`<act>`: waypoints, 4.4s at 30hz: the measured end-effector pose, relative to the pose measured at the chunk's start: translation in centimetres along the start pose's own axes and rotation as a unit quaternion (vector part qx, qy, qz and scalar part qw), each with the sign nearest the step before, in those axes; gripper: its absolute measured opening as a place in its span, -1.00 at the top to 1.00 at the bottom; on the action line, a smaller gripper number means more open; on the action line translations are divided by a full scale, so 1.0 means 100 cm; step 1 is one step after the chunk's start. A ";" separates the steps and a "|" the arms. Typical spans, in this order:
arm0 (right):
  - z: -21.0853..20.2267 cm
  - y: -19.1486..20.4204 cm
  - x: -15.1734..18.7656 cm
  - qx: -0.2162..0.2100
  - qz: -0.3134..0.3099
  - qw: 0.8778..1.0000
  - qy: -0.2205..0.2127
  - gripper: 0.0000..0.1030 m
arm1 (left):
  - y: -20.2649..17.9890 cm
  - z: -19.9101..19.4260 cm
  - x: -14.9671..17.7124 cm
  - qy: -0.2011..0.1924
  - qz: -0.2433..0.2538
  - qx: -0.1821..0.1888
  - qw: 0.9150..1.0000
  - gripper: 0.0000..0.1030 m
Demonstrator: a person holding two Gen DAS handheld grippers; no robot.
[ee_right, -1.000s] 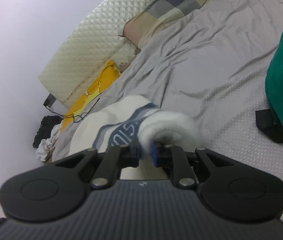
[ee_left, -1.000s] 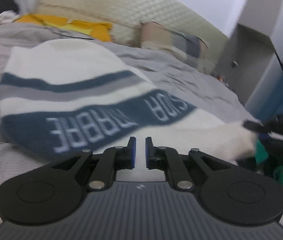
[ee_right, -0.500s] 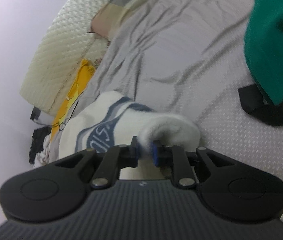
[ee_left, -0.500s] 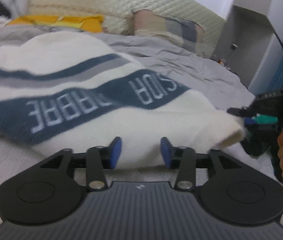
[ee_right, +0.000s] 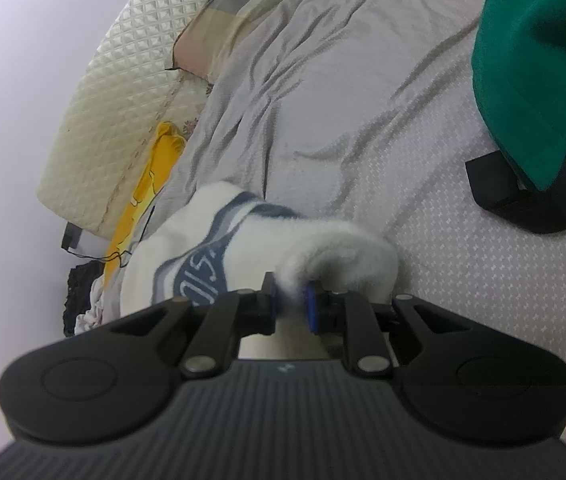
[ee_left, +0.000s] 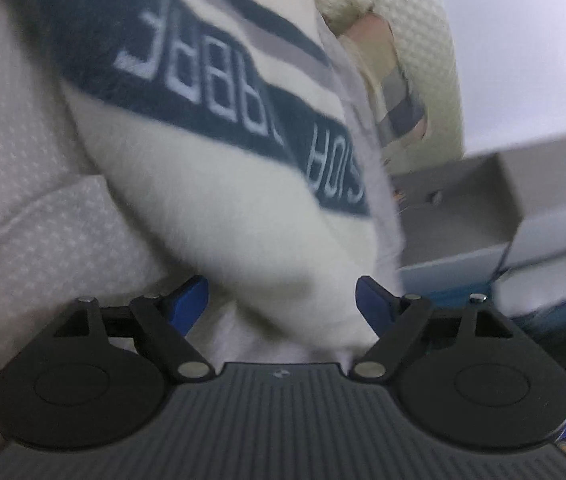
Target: Fold large clothes
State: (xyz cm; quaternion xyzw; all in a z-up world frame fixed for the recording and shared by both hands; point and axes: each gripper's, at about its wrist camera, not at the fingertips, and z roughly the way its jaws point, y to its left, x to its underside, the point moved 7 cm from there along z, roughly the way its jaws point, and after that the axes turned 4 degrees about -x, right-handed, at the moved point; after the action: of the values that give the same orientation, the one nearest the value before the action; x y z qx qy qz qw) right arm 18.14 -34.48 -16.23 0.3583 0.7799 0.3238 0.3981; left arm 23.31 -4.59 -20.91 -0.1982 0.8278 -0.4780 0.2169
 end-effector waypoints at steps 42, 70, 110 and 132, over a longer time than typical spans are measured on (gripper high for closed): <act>0.030 0.010 0.059 0.043 -0.110 0.984 0.135 0.63 | -0.021 -0.112 -0.063 -0.205 0.131 -0.189 0.952 0.82; -0.019 0.039 0.064 0.056 -0.212 0.972 0.087 -0.15 | -0.057 -0.084 0.009 -0.140 0.351 -0.272 0.885 0.05; -0.023 0.079 0.075 -0.006 -0.309 0.950 0.031 0.85 | -0.086 0.017 0.109 -0.198 0.641 -0.323 0.668 -0.38; -0.009 0.067 0.084 0.051 -0.302 0.952 0.015 0.84 | -0.088 -0.026 0.109 -0.130 0.618 -0.297 0.716 0.91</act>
State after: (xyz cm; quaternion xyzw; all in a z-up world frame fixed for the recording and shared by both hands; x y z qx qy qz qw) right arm 15.81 -24.24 -13.84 0.1213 0.8729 0.1540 0.4469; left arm 13.91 -12.70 -13.90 0.2433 0.8292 0.0635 0.4992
